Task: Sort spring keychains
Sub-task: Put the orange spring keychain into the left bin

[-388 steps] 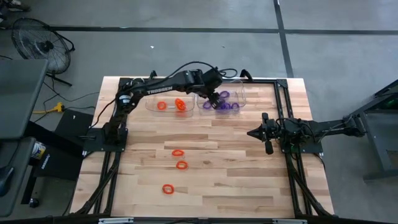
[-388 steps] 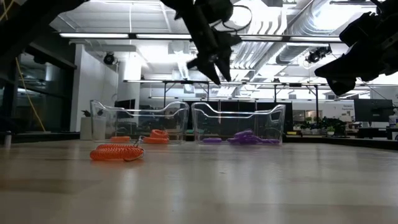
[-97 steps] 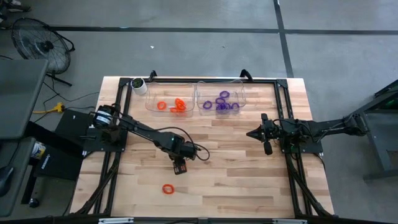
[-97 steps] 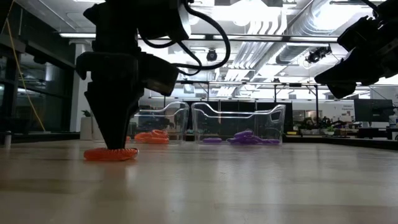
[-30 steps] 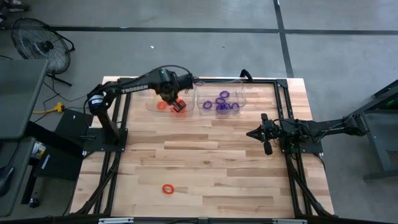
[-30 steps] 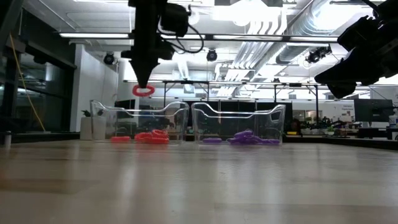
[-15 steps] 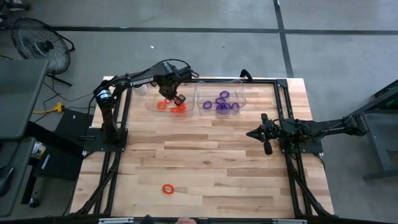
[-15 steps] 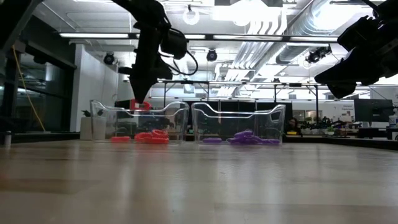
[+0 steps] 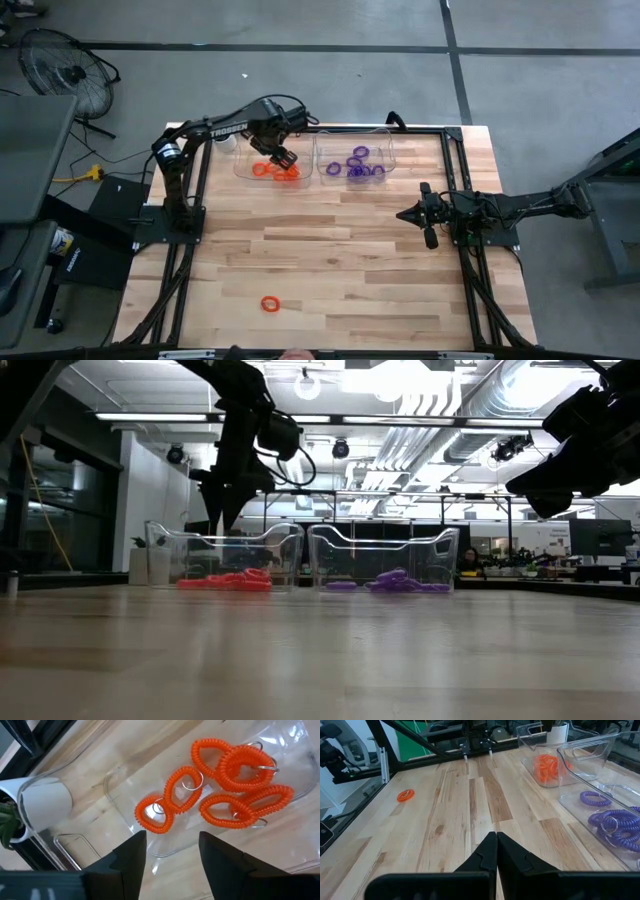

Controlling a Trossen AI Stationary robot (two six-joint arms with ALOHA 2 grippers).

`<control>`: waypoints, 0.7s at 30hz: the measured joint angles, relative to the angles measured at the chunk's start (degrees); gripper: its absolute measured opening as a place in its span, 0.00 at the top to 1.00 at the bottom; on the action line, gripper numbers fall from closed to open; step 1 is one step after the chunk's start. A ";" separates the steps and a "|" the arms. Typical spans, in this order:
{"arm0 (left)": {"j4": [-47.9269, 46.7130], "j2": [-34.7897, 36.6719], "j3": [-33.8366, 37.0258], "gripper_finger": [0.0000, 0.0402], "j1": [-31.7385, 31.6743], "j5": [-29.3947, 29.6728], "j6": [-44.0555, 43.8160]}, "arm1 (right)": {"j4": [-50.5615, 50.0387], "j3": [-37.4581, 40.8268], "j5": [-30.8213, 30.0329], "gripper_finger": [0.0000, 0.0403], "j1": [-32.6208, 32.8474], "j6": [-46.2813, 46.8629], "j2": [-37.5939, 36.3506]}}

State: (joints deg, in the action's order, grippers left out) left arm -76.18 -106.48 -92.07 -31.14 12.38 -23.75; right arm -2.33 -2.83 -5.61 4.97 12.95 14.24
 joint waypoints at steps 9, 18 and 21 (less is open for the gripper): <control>-1.15 1.98 0.00 0.65 1.33 -0.23 -0.08 | 0.00 0.00 -0.01 1.00 0.02 0.01 0.00; -3.65 6.28 0.00 0.97 6.25 -0.66 -1.17 | 0.00 0.00 -0.01 1.00 0.01 0.00 0.00; -4.06 7.08 0.02 0.98 8.51 -1.83 -2.70 | 0.00 0.00 -0.02 1.00 0.02 0.00 -0.02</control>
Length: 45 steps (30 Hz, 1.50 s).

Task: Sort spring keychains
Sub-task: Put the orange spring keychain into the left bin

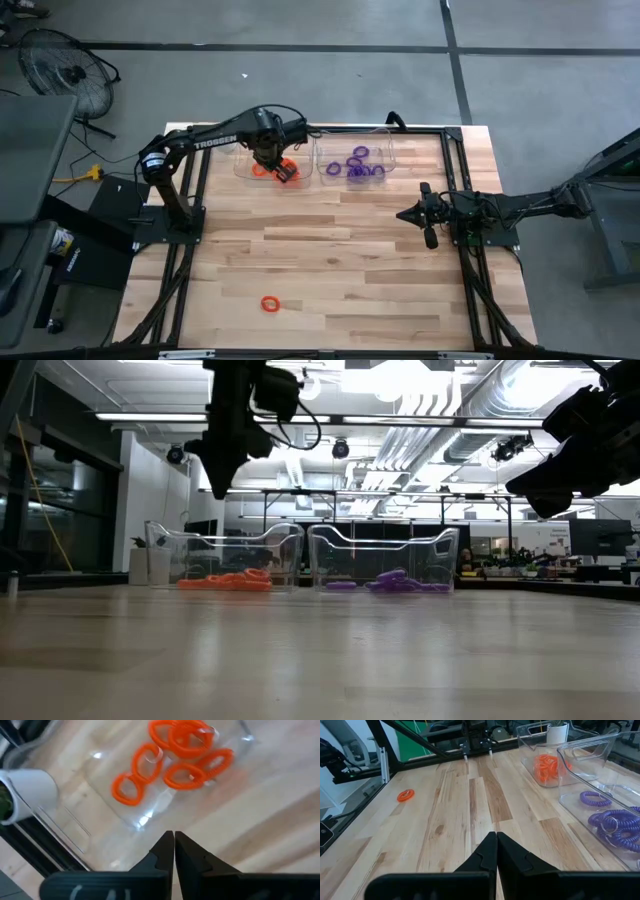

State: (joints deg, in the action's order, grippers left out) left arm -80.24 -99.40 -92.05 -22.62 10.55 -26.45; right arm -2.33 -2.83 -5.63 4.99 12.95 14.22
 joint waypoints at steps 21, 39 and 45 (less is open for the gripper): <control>7.32 12.34 18.59 1.00 28.92 -3.78 -19.06 | 0.02 0.00 0.02 1.00 -0.02 0.00 0.02; 29.58 11.42 30.22 1.00 45.68 -13.14 4.70 | 0.00 0.00 0.00 1.00 -0.02 0.00 0.04; 31.80 10.11 30.21 1.00 46.79 -13.94 12.00 | 0.00 0.00 0.02 1.00 -0.01 0.01 0.04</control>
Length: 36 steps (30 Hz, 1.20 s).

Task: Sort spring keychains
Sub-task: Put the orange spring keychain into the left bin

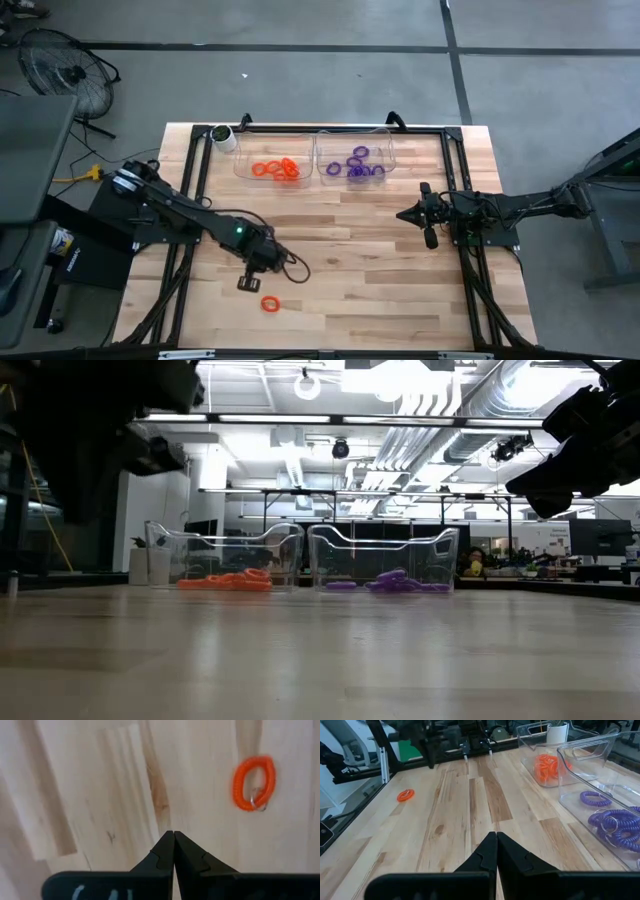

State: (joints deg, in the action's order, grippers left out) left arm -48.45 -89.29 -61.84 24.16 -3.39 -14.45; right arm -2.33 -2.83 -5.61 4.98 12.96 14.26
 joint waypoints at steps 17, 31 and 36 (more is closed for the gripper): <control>10.55 -6.30 0.02 1.00 8.30 -2.20 4.09 | 0.00 0.00 -0.01 1.00 0.00 0.00 0.00; 15.70 -8.51 -0.07 0.82 10.01 -1.38 1.49 | 0.00 0.00 0.00 1.00 0.01 -0.01 -0.02; 13.86 -12.83 -3.27 0.61 10.01 -0.75 1.08 | 0.00 0.00 0.00 1.00 -0.01 0.01 -0.02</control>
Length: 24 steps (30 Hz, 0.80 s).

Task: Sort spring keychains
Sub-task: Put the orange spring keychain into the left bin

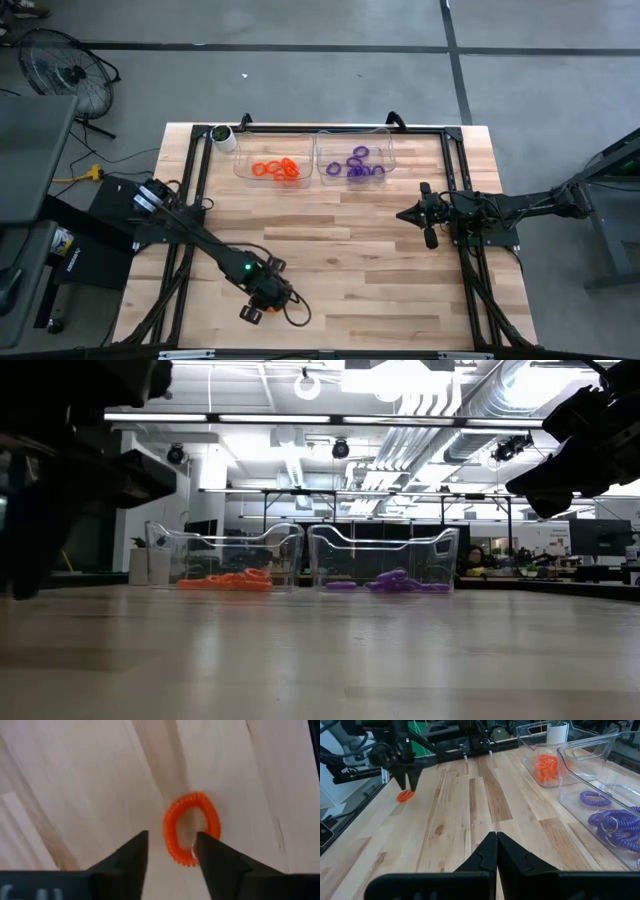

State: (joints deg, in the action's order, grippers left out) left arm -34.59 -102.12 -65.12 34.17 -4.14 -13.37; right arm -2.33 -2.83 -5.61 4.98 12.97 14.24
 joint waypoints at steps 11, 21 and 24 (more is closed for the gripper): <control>-1.25 -6.39 -4.41 0.49 -0.02 1.72 0.01 | -0.02 0.00 -0.01 1.00 -0.01 -0.02 0.02; -1.21 -6.82 -4.36 0.62 0.07 6.10 4.68 | -0.02 0.00 -0.02 1.00 0.01 0.00 0.00; -0.65 -8.54 -4.40 0.72 0.04 6.62 5.43 | -0.02 0.00 -0.01 1.00 -0.01 -0.02 0.00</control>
State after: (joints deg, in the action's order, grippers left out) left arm -35.23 -110.66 -69.52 34.22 2.48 -7.94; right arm -2.35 -2.83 -5.62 4.97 12.95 14.24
